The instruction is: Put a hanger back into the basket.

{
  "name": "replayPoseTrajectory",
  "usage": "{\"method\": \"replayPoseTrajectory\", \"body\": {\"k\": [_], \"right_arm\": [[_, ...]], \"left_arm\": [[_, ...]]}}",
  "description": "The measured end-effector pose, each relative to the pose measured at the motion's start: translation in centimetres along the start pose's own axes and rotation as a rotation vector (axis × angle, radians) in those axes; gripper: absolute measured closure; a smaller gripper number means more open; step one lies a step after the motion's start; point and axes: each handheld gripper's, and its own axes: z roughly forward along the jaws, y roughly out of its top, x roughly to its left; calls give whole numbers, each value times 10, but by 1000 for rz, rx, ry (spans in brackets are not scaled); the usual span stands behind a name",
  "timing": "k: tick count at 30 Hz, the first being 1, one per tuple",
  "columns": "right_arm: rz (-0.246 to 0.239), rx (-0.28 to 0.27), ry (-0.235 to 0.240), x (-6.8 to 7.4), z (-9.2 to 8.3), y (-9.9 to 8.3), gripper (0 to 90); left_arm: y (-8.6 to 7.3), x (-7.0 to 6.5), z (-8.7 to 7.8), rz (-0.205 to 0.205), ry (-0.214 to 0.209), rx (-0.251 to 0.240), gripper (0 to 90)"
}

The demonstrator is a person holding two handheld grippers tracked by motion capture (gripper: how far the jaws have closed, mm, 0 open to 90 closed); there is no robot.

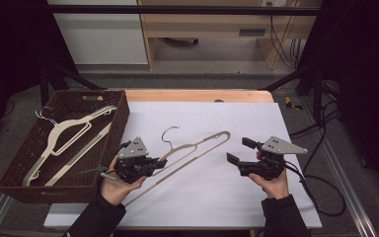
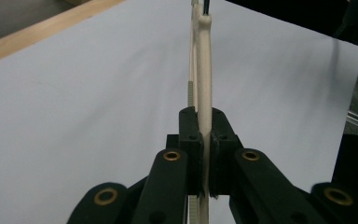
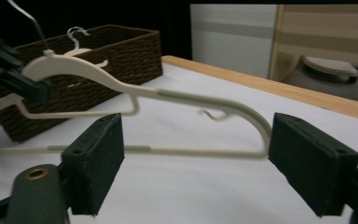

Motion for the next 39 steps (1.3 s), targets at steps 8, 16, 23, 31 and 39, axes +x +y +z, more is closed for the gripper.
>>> {"method": "replayPoseTrajectory", "body": {"k": [8, 16, 23, 31, 39], "right_arm": [[77, 0, -91, -15, -13, -13, 99], [107, -14, -129, -22, -24, -19, 66], [100, -10, -180, -28, -31, -25, 30], [95, 17, -218, -29, -30, -27, 13], [79, 28, -219, -29, -29, -27, 12]], "left_arm": [[17, 6, -33, -12, 33, -65, 863], [45, 7, -64, 9, 77, -105, 863], [62, 20, -84, 29, 92, -101, 863], [65, 47, -109, 6, 128, -121, 863], [57, 77, -129, -23, 175, -117, 863]]}}
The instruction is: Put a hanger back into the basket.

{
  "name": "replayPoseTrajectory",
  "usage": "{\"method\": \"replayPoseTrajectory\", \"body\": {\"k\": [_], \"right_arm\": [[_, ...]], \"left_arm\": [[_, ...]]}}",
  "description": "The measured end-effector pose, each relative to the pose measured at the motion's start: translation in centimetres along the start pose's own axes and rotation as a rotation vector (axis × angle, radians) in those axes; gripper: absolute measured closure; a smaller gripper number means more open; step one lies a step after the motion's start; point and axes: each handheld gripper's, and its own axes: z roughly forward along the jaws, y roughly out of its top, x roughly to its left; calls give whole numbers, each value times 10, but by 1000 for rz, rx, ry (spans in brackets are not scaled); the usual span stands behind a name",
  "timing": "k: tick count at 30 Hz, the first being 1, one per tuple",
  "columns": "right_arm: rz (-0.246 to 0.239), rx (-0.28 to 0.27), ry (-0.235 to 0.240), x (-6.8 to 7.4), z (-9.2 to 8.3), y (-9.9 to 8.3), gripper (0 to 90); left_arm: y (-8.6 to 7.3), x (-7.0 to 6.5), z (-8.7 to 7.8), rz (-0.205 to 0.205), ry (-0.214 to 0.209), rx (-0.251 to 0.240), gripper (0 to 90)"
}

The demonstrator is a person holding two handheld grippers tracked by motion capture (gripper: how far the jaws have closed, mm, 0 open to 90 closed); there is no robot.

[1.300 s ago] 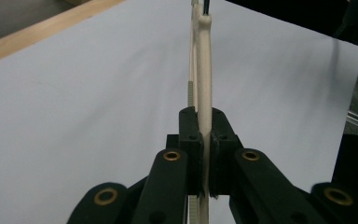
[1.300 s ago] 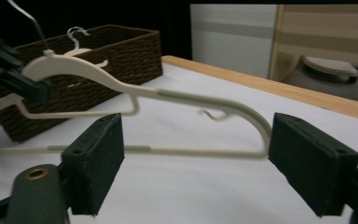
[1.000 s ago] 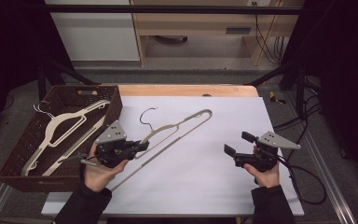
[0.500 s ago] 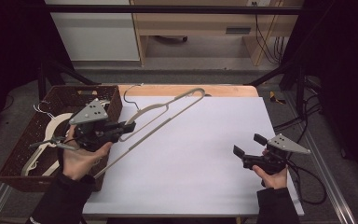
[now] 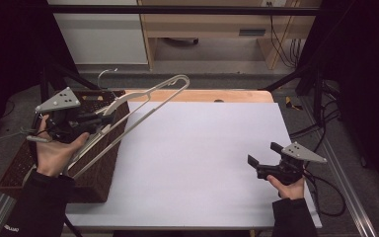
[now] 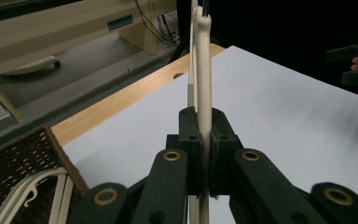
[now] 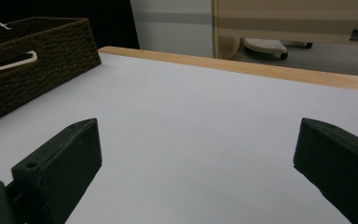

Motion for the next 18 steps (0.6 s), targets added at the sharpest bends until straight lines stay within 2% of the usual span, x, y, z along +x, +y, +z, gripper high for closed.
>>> {"method": "replayPoseTrajectory", "body": {"k": [7, 15, 18], "right_arm": [[-14, 13, 1, 0, 1, -1, 12], [-14, 12, 2, 0, 1, 0, 13], [-14, 15, 2, 0, 1, 0, 13]], "left_arm": [[-8, 29, -13, -15, 43, 7, 863], [-26, 64, -23, -33, 105, 46, 863], [-34, 78, -29, -24, 123, 69, 863]]}}
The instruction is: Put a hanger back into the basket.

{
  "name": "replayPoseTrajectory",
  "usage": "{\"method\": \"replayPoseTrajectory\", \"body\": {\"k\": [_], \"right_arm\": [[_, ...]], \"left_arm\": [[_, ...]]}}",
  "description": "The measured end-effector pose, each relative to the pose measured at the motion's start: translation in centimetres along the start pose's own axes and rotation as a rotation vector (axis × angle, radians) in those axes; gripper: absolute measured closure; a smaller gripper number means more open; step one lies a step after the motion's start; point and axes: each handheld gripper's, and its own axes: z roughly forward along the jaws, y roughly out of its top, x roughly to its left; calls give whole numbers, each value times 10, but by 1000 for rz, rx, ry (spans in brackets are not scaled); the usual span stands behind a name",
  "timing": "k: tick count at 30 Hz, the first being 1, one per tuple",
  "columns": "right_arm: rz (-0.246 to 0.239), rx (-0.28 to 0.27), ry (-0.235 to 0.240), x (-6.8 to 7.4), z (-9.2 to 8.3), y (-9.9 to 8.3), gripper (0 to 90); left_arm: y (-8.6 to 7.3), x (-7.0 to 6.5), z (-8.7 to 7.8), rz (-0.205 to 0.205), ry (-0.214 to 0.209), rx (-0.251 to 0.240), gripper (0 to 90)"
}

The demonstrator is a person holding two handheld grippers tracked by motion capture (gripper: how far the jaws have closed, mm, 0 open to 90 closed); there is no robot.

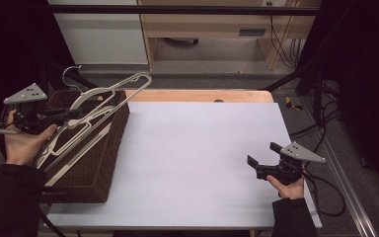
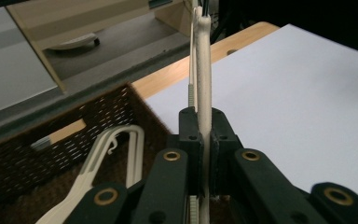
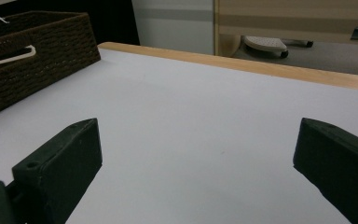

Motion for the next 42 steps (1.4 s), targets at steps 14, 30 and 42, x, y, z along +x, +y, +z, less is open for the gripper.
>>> {"method": "replayPoseTrajectory", "body": {"k": [14, 30, 42], "right_arm": [[8, 8, -2, 1, 2, -1, 15], [4, 8, -5, 0, 3, -2, 15], [9, 13, -3, 0, 3, -2, 15]], "left_arm": [[-42, 49, -12, -69, 57, 37, 862], [-85, 61, 0, -152, 56, 109, 863], [-115, 59, 26, -238, 54, 177, 857]]}}
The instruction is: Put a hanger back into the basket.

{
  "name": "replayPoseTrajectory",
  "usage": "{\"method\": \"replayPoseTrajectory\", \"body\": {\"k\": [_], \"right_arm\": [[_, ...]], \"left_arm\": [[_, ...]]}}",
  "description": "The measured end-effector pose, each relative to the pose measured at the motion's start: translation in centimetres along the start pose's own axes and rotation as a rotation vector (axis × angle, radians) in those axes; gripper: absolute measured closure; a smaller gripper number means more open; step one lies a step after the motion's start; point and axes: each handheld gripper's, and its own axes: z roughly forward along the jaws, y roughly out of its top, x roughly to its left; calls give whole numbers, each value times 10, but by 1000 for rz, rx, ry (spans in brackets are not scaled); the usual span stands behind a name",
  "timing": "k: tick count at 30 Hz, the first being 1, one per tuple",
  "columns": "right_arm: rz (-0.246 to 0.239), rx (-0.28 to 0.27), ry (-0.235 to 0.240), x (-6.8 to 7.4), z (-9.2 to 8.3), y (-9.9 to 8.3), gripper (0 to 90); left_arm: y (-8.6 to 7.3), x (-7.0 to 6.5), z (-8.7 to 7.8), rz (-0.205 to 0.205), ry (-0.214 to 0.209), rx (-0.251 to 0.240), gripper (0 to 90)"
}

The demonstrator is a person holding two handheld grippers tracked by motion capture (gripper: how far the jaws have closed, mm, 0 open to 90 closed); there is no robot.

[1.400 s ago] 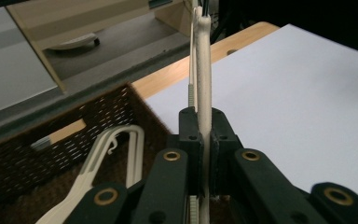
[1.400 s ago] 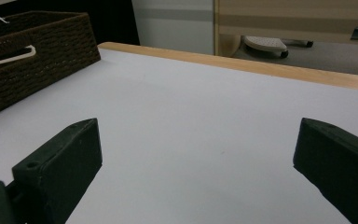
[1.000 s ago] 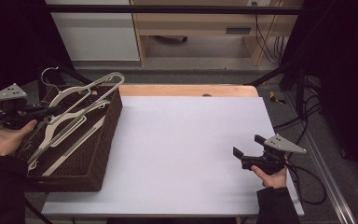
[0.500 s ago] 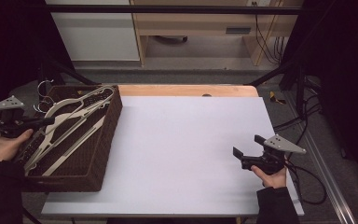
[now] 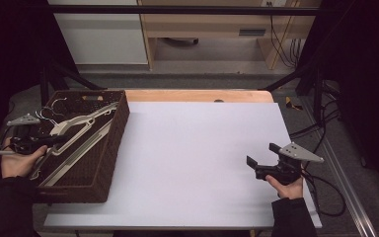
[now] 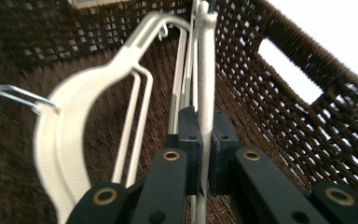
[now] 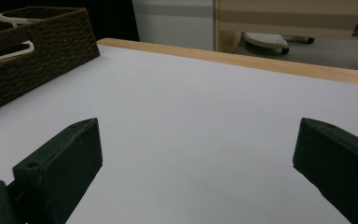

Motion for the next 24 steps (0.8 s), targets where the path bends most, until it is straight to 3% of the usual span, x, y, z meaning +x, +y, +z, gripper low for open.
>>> {"method": "replayPoseTrajectory", "body": {"k": [4, 6, 9, 10, 13, 19, 22, 24], "right_arm": [[1, -1, 0, 0, 0, 0, 15], [-1, 0, -1, 0, 0, 0, 15], [-10, -2, 2, -1, 1, -1, 15], [-10, 0, 3, -1, 1, -1, 15], [-10, -1, 4, 0, 1, -1, 15], [0, 5, 5, 1, 2, -1, 17], [-1, 3, 4, 1, 2, -1, 17], [-7, -4, 7, 0, 1, -1, 17]], "left_arm": [[-6, 3, 8, -31, 17, 54, 847], [-9, 6, 7, -80, 21, 37, 839], [-9, 6, 6, -91, 58, 45, 827], [-8, 4, 5, -88, 96, 43, 818], [-8, -1, -4, -108, 165, 13, 707], [-6, -11, -17, -123, 226, -63, 575], [-3, -16, -23, -135, 235, -103, 519], [-2, -22, -26, -131, 217, -135, 490]]}}
